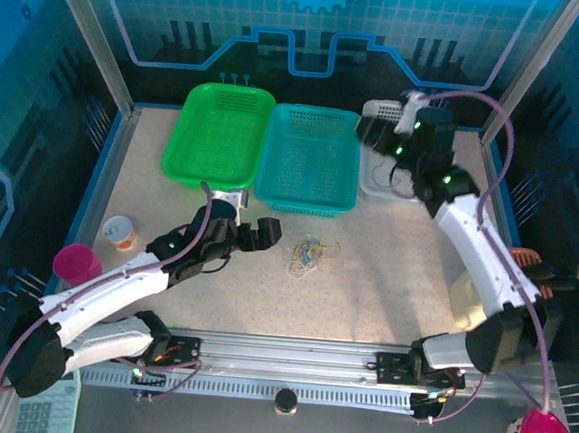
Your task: Untangle the cables
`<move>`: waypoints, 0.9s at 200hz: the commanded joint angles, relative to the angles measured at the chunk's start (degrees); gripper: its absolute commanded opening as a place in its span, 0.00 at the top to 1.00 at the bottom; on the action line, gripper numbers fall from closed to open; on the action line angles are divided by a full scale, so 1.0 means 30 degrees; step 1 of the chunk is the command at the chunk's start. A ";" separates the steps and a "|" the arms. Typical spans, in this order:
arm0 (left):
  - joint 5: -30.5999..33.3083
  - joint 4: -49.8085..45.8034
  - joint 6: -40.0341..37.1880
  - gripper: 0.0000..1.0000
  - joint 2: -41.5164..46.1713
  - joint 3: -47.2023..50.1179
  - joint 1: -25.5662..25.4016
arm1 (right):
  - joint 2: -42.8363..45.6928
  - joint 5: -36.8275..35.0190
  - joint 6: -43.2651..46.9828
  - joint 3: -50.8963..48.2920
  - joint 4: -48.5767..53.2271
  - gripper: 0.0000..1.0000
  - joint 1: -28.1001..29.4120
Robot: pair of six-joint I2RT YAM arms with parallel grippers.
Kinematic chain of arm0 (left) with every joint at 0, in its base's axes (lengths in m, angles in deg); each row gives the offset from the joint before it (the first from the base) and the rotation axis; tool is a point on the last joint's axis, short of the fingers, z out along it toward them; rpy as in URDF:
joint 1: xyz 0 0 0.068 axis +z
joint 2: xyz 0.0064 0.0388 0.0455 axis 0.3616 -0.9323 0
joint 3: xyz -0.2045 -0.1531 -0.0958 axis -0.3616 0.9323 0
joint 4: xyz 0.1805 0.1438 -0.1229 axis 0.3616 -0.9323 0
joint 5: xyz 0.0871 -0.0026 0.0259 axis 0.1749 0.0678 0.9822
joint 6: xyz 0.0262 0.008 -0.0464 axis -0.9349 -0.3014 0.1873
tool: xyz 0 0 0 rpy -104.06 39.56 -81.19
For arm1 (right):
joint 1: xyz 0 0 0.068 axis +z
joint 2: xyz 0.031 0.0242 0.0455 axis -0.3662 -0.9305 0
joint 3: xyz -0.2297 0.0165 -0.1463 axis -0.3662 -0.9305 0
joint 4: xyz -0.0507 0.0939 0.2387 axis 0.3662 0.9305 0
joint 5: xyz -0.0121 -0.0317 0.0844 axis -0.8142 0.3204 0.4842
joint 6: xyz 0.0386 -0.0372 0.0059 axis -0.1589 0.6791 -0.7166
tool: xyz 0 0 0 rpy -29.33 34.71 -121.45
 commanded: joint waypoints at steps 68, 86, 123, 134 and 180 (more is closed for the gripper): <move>-0.0863 0.1554 0.1447 0.01 -0.0667 0.1153 0.0305 | 0.3749 -0.1684 -0.0833 -0.9956 0.0809 0.38 0.6156; -0.0900 0.1569 0.1542 0.01 -0.0656 0.1124 0.0383 | 0.3789 -0.1714 -0.0759 -1.0536 0.0947 0.39 0.6253; -0.1004 0.1333 0.1689 0.01 -0.0562 0.0868 0.0494 | 0.3286 -0.1792 -0.0576 -1.0744 0.0831 0.39 0.6256; -0.1006 0.1167 0.1699 0.01 -0.0550 0.0787 0.0531 | 0.3022 -0.1923 -0.0545 -1.0697 0.0882 0.39 0.6241; -0.0997 0.0636 0.1674 0.01 -0.0269 0.0801 0.0616 | 0.2939 -0.1943 -0.0889 -1.1323 0.1036 0.40 0.5275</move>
